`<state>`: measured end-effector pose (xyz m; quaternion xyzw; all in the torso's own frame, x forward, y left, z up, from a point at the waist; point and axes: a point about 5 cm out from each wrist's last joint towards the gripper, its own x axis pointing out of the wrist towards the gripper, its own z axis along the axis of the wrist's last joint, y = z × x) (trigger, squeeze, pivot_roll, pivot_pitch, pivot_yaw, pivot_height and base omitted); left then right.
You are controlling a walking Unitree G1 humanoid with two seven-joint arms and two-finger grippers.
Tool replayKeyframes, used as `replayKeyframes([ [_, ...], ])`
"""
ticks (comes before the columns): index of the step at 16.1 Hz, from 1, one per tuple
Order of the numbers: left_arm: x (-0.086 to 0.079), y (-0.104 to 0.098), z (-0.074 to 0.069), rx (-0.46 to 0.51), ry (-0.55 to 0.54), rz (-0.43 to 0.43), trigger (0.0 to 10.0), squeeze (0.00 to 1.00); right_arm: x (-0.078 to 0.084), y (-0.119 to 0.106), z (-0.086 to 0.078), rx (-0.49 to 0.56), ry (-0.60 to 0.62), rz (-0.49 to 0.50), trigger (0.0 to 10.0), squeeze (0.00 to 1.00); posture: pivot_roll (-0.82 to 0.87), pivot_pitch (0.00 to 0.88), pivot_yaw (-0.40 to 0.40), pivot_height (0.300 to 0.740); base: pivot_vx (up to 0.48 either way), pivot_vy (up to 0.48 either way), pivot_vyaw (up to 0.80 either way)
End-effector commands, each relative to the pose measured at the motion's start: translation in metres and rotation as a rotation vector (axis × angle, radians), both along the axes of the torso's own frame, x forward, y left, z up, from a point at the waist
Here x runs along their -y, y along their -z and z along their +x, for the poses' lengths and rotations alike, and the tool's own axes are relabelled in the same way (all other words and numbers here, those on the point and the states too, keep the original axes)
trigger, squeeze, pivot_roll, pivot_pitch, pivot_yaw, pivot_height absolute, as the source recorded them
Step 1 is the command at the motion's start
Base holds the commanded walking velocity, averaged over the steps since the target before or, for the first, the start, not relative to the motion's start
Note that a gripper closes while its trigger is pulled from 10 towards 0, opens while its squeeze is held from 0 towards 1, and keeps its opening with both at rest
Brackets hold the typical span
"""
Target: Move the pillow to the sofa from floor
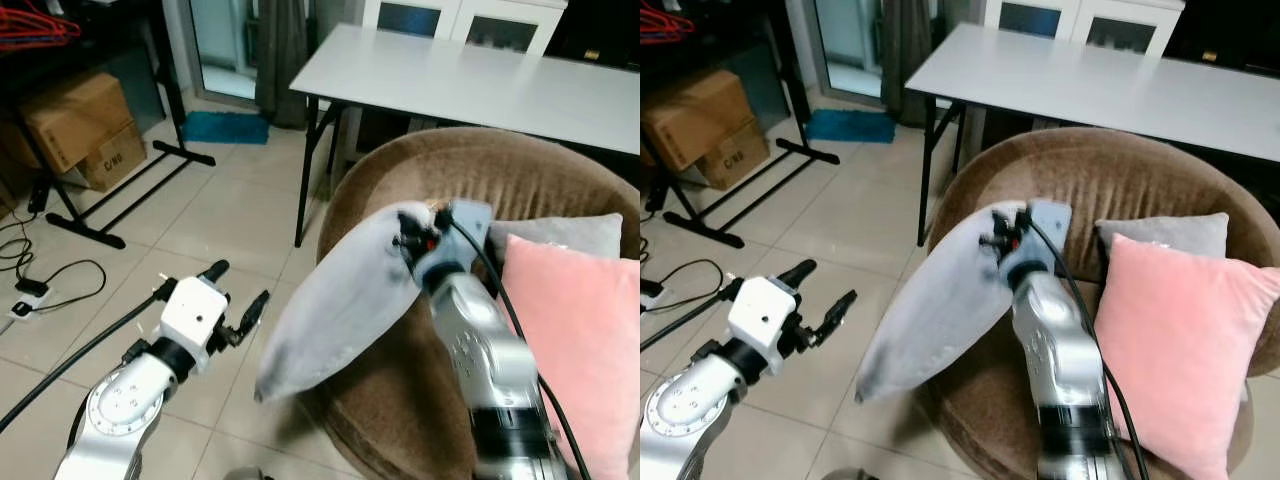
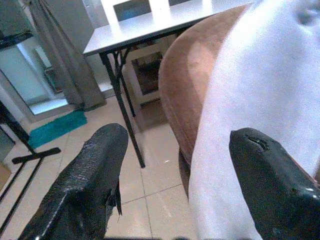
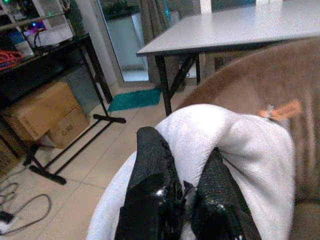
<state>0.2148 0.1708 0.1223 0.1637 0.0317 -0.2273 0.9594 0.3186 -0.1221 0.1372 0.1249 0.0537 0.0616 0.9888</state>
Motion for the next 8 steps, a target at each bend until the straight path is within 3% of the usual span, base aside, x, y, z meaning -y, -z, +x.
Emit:
replayKeyframes([
  [1,0.001,-0.003,-0.001,0.002,0.018,0.007,10.0,0.0,0.01,-0.015,0.009,0.079,0.051,-0.037,10.0,0.0,0.1,0.0,-0.059,0.74,0.0,0.0,0.0],
  [3,0.003,-0.001,-0.007,-0.016,0.047,0.015,10.0,0.0,0.031,-0.02,0.038,0.047,0.155,-0.141,10.0,0.0,0.12,0.0,-0.081,0.74,0.0,0.0,0.0],
  [6,0.003,0.0,-0.014,-0.028,0.048,0.017,10.0,0.0,0.043,-0.039,0.054,0.104,0.183,-0.149,10.0,0.0,0.13,0.0,-0.091,0.74,0.0,0.0,0.0],
  [8,0.004,0.0,-0.017,-0.034,0.049,0.017,10.0,0.0,0.057,-0.065,0.075,0.175,0.236,-0.304,10.0,0.0,0.14,0.0,-0.098,0.74,0.0,0.0,0.0],
])
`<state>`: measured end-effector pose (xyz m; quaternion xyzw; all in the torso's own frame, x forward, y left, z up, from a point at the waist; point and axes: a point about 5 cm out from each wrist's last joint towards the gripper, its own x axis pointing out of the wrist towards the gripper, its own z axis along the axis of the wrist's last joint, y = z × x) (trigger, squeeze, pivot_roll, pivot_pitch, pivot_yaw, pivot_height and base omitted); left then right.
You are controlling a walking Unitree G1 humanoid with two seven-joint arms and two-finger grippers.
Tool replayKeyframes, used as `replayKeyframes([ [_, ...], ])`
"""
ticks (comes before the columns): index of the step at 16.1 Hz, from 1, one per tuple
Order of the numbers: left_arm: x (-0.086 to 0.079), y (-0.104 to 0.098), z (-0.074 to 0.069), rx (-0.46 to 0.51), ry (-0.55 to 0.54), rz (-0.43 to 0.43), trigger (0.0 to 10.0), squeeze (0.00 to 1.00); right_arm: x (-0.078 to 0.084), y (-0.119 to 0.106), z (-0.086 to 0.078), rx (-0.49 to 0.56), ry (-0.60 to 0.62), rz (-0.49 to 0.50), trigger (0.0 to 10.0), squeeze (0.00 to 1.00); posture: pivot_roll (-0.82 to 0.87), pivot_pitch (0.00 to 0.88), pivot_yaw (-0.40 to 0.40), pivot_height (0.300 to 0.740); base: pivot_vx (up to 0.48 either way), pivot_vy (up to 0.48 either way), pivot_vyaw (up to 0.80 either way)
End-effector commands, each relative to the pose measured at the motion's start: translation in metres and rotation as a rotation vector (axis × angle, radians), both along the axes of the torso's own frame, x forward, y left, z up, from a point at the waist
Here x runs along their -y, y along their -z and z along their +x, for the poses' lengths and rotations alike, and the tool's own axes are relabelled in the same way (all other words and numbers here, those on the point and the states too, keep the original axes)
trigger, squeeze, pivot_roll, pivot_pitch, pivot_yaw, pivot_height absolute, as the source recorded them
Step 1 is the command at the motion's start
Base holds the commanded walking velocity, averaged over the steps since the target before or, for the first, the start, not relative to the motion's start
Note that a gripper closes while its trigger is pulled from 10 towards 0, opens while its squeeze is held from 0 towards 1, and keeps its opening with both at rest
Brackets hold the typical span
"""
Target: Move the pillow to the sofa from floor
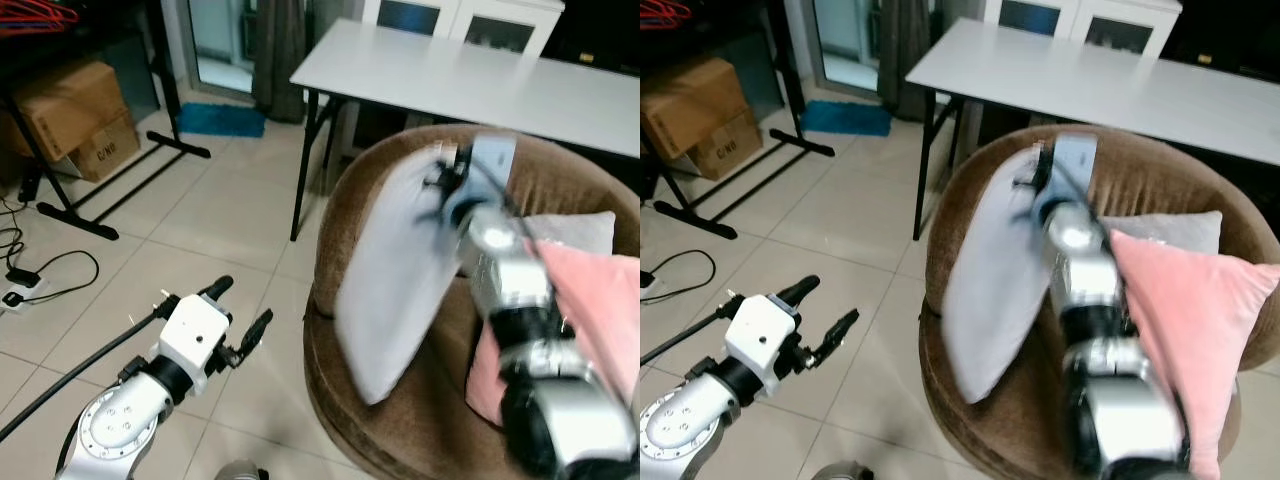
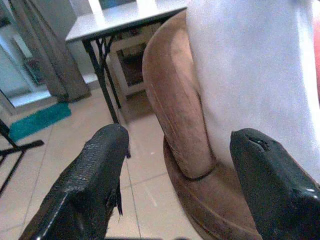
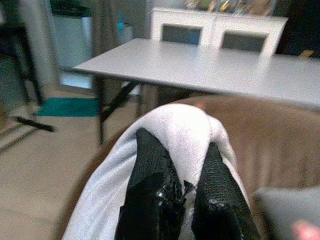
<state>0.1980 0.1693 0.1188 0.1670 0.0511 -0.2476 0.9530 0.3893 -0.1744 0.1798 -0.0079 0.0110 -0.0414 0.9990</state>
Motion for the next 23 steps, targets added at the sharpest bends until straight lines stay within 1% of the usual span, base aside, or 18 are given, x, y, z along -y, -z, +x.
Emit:
replayKeyframes([
  [1,0.002,-0.005,-0.001,0.007,0.014,0.001,10.0,0.0,0.011,-0.032,0.011,0.115,0.048,-0.073,10.0,0.0,0.14,0.0,-0.102,0.74,0.0,0.0,0.0],
  [2,0.001,-0.006,-0.001,0.008,0.012,0.001,10.0,0.0,0.017,-0.045,0.016,0.137,0.079,-0.105,10.0,0.0,0.15,0.0,-0.106,0.74,0.0,0.0,0.0],
  [4,0.0,-0.007,-0.002,0.008,0.009,0.001,10.0,0.0,0.023,-0.057,0.02,0.157,0.102,-0.142,10.0,0.0,0.15,0.0,-0.111,0.74,0.0,0.0,0.0],
  [6,0.0,-0.008,-0.005,-0.001,0.021,0.004,10.0,0.0,0.021,-0.053,0.023,0.134,0.098,-0.186,10.0,0.0,0.16,0.0,-0.118,0.74,0.0,0.0,0.0],
  [7,0.001,-0.01,-0.008,-0.017,0.061,0.014,10.0,0.0,0.015,-0.035,0.023,0.085,0.075,-0.238,10.0,0.0,0.17,0.003,-0.121,0.74,0.0,0.0,0.0],
  [9,0.001,-0.012,-0.01,-0.025,0.095,0.033,10.0,0.0,0.001,-0.004,0.018,0.006,0.014,-0.315,10.0,0.0,0.18,0.045,-0.114,0.74,0.0,0.0,0.0],
  [10,0.0,-0.013,-0.01,-0.031,0.11,0.046,10.0,0.0,-0.01,0.019,0.012,-0.059,-0.036,-0.384,10.0,0.0,0.18,0.067,-0.113,0.74,0.0,0.0,0.0],
  [11,0.0,-0.013,-0.01,-0.034,0.117,0.051,10.0,0.0,-0.015,0.03,0.009,-0.088,-0.055,-0.415,10.0,0.0,0.19,0.074,-0.112,0.74,0.0,0.0,0.0],
  [12,-0.001,-0.014,-0.011,-0.041,0.125,0.057,10.0,0.0,-0.028,0.055,0.0,-0.157,-0.104,-0.484,10.0,0.0,0.19,0.097,-0.11,0.74,0.0,0.0,0.0],
  [13,-0.001,-0.015,-0.012,-0.05,0.133,0.062,10.0,0.0,-0.038,0.072,-0.008,-0.209,-0.137,-0.479,10.0,0.0,0.19,0.119,-0.106,0.74,0.0,0.0,0.0],
  [15,0.001,-0.016,-0.016,-0.063,0.145,0.063,10.0,0.0,-0.05,0.096,-0.02,-0.287,-0.172,-0.456,10.0,0.0,0.2,0.151,-0.107,0.74,0.0,0.0,0.0],
  [16,0.002,-0.015,-0.019,-0.072,0.147,0.062,10.0,0.0,-0.055,0.105,-0.025,-0.319,-0.171,-0.397,10.0,0.0,0.2,0.159,-0.112,0.74,0.0,0.0,0.0],
  [17,0.002,-0.015,-0.02,-0.076,0.146,0.06,10.0,0.0,-0.057,0.107,-0.027,-0.325,-0.168,-0.368,10.0,0.0,0.2,0.159,-0.112,0.74,0.0,0.0,0.0],
  [18,0.003,-0.015,-0.022,-0.083,0.143,0.056,10.0,0.0,-0.064,0.105,-0.026,-0.32,-0.188,-0.282,10.0,0.0,0.19,0.156,-0.118,0.74,0.0,0.0,0.0],
  [19,0.004,-0.014,-0.023,-0.087,0.145,0.052,10.0,0.0,-0.067,0.102,-0.025,-0.312,-0.214,-0.236,10.0,0.64,0.19,0.155,-0.118,0.74,0.0,0.0,0.0],
  [20,0.005,-0.014,-0.022,-0.091,0.152,0.047,10.0,0.0,-0.069,0.096,-0.022,-0.289,-0.223,-0.215,10.0,1.0,0.19,0.148,-0.121,0.74,0.0,0.0,0.0],
  [21,0.006,-0.013,-0.022,-0.095,0.159,0.041,10.0,0.0,-0.071,0.086,-0.016,-0.242,-0.234,-0.197,10.0,1.0,0.18,0.131,-0.126,0.74,0.0,0.0,0.0],
  [23,0.006,-0.011,-0.02,-0.096,0.161,0.044,10.0,0.0,-0.071,0.071,-0.01,-0.176,-0.251,-0.201,10.0,1.0,0.18,0.105,-0.129,0.74,0.0,0.0,0.0],
])
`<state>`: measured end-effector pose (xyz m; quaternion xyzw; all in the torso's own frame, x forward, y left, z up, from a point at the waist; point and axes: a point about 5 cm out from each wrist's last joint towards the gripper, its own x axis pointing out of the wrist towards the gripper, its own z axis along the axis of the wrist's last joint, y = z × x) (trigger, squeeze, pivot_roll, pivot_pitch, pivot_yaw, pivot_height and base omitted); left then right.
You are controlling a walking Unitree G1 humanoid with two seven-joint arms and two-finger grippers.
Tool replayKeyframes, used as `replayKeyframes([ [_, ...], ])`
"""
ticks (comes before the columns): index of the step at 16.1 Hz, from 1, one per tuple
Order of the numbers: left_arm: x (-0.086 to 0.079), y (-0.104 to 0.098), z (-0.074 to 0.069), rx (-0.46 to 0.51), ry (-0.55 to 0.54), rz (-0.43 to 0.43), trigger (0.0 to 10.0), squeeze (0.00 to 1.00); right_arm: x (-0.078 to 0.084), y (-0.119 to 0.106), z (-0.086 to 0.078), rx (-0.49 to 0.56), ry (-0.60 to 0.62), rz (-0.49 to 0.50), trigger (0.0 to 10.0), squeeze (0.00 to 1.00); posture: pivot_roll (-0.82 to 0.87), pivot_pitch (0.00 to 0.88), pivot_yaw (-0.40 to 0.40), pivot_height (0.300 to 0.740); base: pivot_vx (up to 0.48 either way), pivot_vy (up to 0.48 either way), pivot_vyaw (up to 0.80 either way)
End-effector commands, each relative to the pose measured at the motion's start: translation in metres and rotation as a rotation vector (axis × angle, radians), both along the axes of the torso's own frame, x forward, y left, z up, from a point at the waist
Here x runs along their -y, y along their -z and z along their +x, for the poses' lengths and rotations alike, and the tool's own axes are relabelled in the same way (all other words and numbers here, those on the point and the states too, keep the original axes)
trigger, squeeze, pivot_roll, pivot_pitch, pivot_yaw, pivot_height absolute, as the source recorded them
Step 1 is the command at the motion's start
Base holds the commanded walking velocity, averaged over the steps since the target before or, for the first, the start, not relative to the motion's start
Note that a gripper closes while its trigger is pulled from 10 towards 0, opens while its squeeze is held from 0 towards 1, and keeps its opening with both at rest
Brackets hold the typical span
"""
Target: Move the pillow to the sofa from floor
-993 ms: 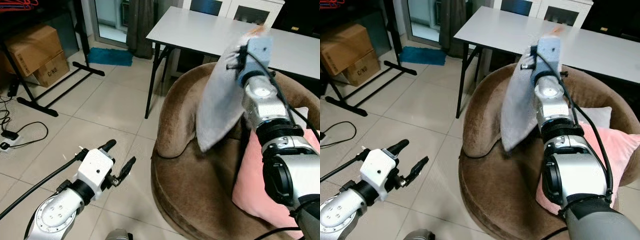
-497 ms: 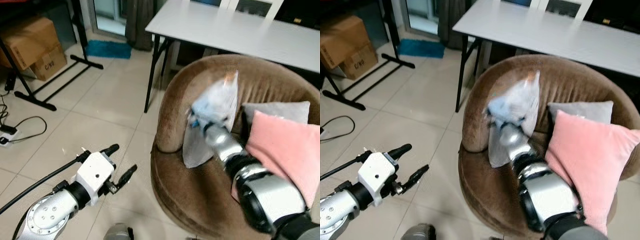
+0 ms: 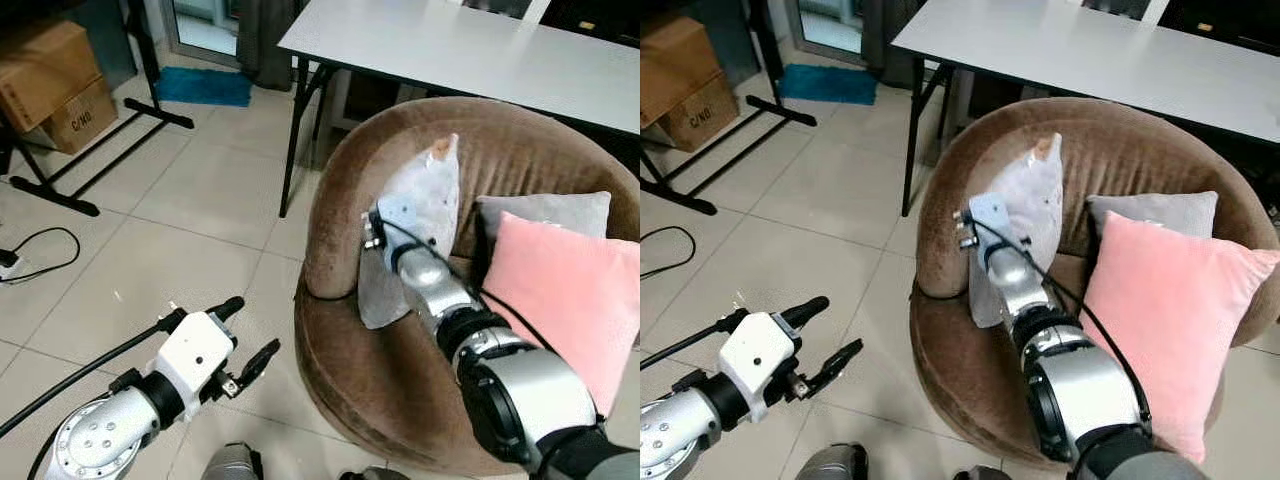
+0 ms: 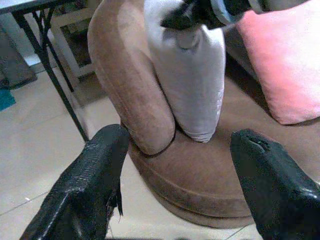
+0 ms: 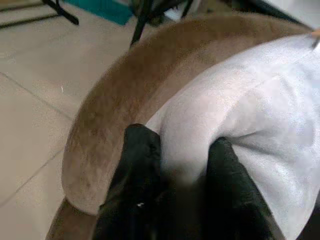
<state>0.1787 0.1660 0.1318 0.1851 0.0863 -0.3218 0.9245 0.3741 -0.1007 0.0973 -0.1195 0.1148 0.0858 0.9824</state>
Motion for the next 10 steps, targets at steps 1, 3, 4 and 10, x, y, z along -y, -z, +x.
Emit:
replayKeyframes([
  [1,0.002,0.002,0.001,-0.01,0.013,-0.009,10.0,0.0,0.003,-0.016,0.008,0.061,-0.008,0.03,10.0,1.0,0.17,0.09,-0.129,0.74,0.0,0.0,0.0],
  [3,0.001,0.003,0.003,-0.004,0.009,-0.009,10.0,0.0,0.007,-0.026,0.012,0.099,0.006,0.06,10.0,1.0,0.16,0.067,-0.126,0.74,0.0,0.0,0.0],
  [4,0.002,0.005,0.006,0.0,0.01,-0.012,10.0,0.0,0.016,-0.037,0.016,0.152,0.007,0.077,10.0,1.0,0.15,0.042,-0.121,0.74,0.0,0.0,0.0],
  [10,0.004,0.008,0.016,0.025,-0.033,-0.075,10.0,0.0,0.041,-0.053,0.005,0.32,-0.068,0.254,10.0,1.0,0.13,0.0,-0.126,0.74,0.0,0.0,0.0],
])
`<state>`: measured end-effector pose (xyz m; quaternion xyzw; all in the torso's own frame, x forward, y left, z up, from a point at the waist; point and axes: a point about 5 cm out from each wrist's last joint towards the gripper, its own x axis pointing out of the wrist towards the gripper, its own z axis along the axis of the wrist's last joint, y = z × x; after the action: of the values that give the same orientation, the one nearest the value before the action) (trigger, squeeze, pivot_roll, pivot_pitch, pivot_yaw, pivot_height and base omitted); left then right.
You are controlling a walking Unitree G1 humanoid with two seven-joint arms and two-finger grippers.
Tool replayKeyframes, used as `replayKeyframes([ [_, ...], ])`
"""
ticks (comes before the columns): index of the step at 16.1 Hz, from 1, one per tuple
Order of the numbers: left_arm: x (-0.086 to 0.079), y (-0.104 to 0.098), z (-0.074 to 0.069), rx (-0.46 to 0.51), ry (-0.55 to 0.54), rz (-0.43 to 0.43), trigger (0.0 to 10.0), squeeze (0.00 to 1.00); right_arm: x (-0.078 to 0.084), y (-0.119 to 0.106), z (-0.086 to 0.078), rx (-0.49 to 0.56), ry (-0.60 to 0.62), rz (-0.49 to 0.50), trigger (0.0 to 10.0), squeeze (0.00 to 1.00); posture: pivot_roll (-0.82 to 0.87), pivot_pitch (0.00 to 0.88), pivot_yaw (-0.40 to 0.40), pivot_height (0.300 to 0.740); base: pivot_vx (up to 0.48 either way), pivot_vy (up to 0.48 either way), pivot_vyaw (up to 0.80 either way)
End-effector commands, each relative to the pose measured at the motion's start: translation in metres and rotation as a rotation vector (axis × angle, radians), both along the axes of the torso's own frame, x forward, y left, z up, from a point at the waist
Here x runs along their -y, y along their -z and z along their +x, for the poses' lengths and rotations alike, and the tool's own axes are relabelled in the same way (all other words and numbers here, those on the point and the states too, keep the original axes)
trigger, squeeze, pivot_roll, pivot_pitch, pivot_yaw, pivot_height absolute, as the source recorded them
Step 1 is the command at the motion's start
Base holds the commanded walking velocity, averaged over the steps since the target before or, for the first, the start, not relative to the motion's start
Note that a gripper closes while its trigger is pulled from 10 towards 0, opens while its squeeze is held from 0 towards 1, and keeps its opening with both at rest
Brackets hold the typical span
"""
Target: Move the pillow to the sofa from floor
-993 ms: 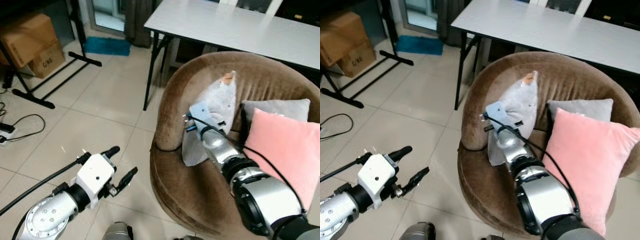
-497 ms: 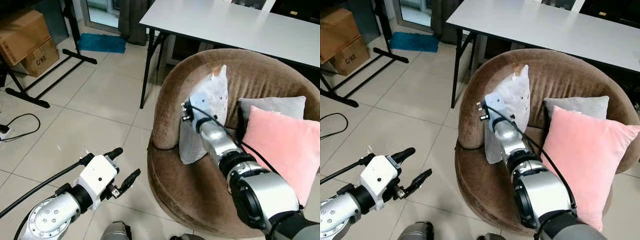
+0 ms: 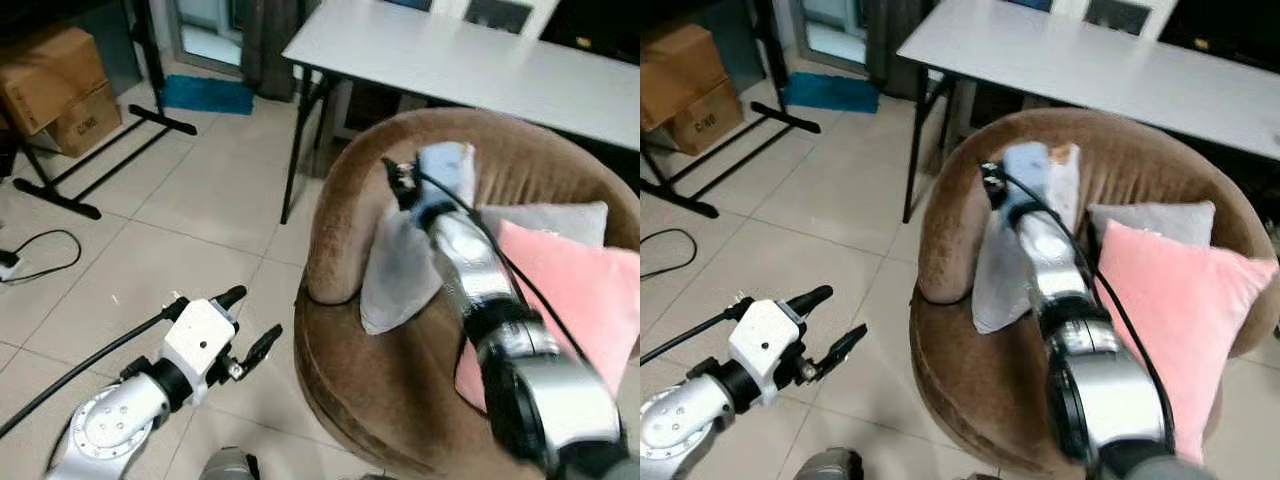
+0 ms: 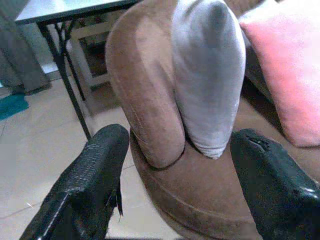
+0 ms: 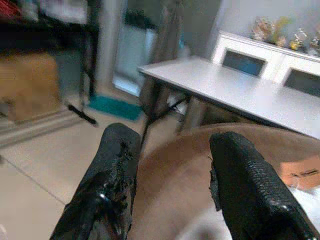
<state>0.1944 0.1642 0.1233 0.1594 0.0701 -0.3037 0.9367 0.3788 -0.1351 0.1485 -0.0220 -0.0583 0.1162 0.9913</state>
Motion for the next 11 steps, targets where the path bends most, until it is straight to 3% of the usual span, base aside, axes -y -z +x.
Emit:
replayKeyframes([
  [1,0.006,0.002,0.002,0.011,-0.006,-0.026,10.0,0.0,0.022,0.007,-0.016,0.013,0.042,0.053,10.0,1.0,0.12,0.0,-0.118,0.74,0.0,0.0,0.0],
  [2,0.006,0.003,0.003,0.016,-0.019,-0.026,10.0,0.0,0.027,0.01,-0.024,0.01,0.059,0.064,10.0,1.0,0.11,0.0,-0.115,0.74,0.0,0.0,0.0],
  [4,0.006,0.006,0.009,0.046,-0.095,-0.047,10.0,0.0,0.036,0.016,-0.064,0.012,0.097,0.122,10.0,1.0,0.08,0.0,-0.081,0.74,0.0,0.0,0.0],
  [5,0.008,0.007,0.011,0.058,-0.135,-0.05,10.0,0.0,0.039,0.022,-0.084,-0.02,0.138,0.133,10.0,0.93,0.06,0.0,-0.067,0.74,0.0,0.0,0.0],
  [6,0.008,0.007,0.011,0.063,-0.146,-0.049,10.0,0.0,0.038,0.024,-0.09,-0.034,0.148,0.143,10.0,0.93,0.06,0.0,-0.067,0.74,0.0,0.0,0.0],
  [7,0.01,0.01,0.013,0.069,-0.167,-0.041,10.0,0.0,0.037,0.034,-0.108,-0.079,0.183,0.142,10.0,0.0,0.04,0.0,-0.045,0.74,0.0,0.0,-0.8],
  [10,0.013,0.016,0.021,0.098,-0.249,-0.038,10.0,0.0,0.037,0.041,-0.138,-0.152,0.273,0.126,10.0,0.0,0.02,0.0,-0.024,0.74,0.0,0.0,-0.8],
  [11,0.013,0.016,0.021,0.098,-0.249,-0.038,10.0,0.0,0.037,0.041,-0.138,-0.152,0.273,0.126,10.0,0.0,0.02,0.0,-0.024,0.74,0.0,0.0,-0.8],
])
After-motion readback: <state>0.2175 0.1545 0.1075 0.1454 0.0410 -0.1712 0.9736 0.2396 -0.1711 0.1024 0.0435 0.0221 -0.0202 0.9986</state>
